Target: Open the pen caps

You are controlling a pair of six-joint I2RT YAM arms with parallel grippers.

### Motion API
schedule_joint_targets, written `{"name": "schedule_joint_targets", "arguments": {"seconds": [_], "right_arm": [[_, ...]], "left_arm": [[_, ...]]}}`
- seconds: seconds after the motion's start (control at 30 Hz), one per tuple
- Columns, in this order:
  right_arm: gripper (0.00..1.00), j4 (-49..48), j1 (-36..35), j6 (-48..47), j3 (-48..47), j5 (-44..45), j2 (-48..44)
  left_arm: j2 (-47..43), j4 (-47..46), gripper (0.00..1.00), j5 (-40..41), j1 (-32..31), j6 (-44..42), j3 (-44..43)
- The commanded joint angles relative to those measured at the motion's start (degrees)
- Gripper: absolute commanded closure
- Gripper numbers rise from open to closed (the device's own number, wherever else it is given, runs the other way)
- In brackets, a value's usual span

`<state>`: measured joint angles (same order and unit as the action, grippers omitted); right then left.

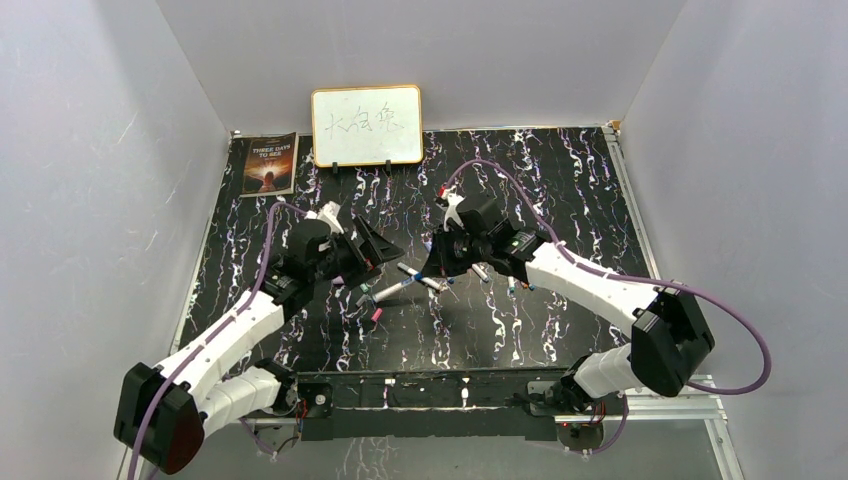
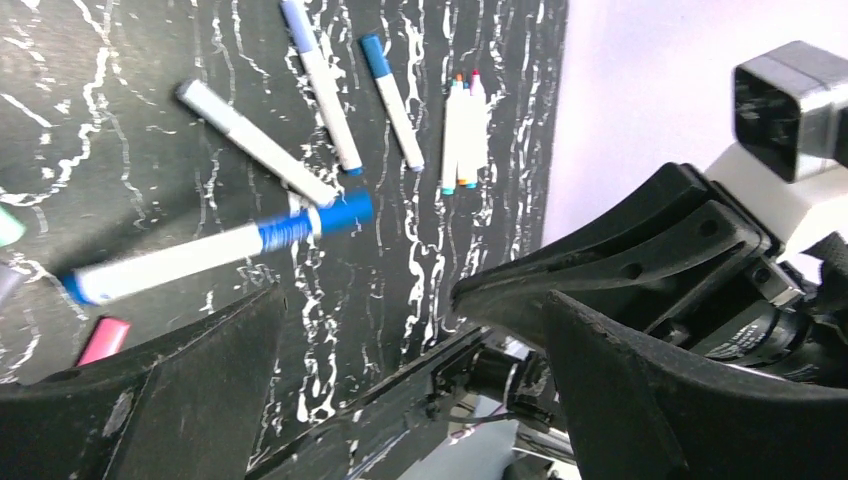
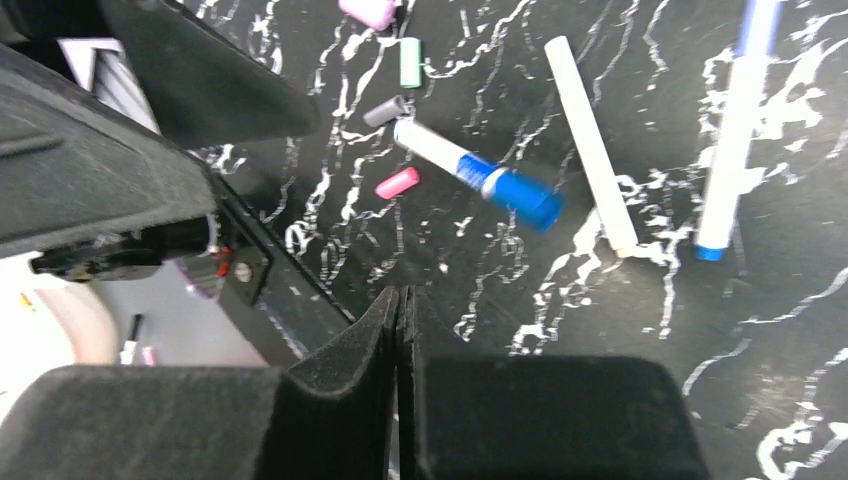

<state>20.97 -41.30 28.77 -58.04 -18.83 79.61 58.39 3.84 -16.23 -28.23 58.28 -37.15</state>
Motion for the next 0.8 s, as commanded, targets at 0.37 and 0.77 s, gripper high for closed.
{"name": "schedule_joint_targets", "arguments": {"seconds": [0.37,0.77], "right_arm": [[0.75,-3.6,-5.31,5.25,1.66,4.29,2.97],[0.7,3.72,-7.92,-4.86,-3.6,17.91,7.83]], "left_arm": [[-4.04,1.21,0.02,10.62,-4.15,0.09,0.25],[-11.73,13.11,0.02,16.37,-4.08,-1.94,-0.24]]}}
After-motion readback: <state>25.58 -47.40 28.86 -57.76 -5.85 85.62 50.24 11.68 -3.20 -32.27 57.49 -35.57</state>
